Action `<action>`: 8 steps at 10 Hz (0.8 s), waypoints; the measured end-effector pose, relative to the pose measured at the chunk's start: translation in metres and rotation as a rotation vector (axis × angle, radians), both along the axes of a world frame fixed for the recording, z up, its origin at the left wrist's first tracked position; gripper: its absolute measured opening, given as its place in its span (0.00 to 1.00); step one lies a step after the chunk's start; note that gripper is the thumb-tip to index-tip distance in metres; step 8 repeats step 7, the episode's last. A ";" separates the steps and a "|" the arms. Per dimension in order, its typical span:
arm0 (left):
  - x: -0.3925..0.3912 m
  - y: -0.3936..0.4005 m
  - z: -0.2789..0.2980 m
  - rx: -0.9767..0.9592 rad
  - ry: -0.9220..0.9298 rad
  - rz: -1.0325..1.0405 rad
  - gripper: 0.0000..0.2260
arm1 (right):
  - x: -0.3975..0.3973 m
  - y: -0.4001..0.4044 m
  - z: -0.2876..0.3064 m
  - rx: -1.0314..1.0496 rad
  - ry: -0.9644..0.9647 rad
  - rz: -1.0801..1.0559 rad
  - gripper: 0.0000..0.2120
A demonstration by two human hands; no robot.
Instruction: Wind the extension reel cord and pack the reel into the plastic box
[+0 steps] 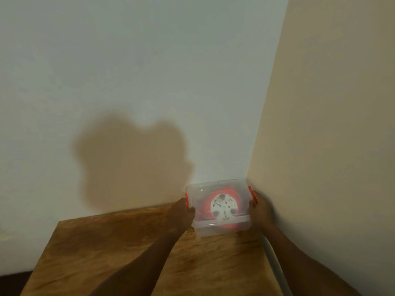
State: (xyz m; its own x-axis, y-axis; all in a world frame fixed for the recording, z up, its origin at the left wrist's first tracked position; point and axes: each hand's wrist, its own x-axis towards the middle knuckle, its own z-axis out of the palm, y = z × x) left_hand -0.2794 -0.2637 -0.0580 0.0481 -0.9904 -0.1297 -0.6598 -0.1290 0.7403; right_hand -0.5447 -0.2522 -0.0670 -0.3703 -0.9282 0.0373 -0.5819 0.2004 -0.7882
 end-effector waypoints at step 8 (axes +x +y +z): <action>0.173 -0.016 0.235 -0.974 -0.627 0.158 0.20 | 0.088 -0.032 0.193 -0.426 0.763 0.303 0.36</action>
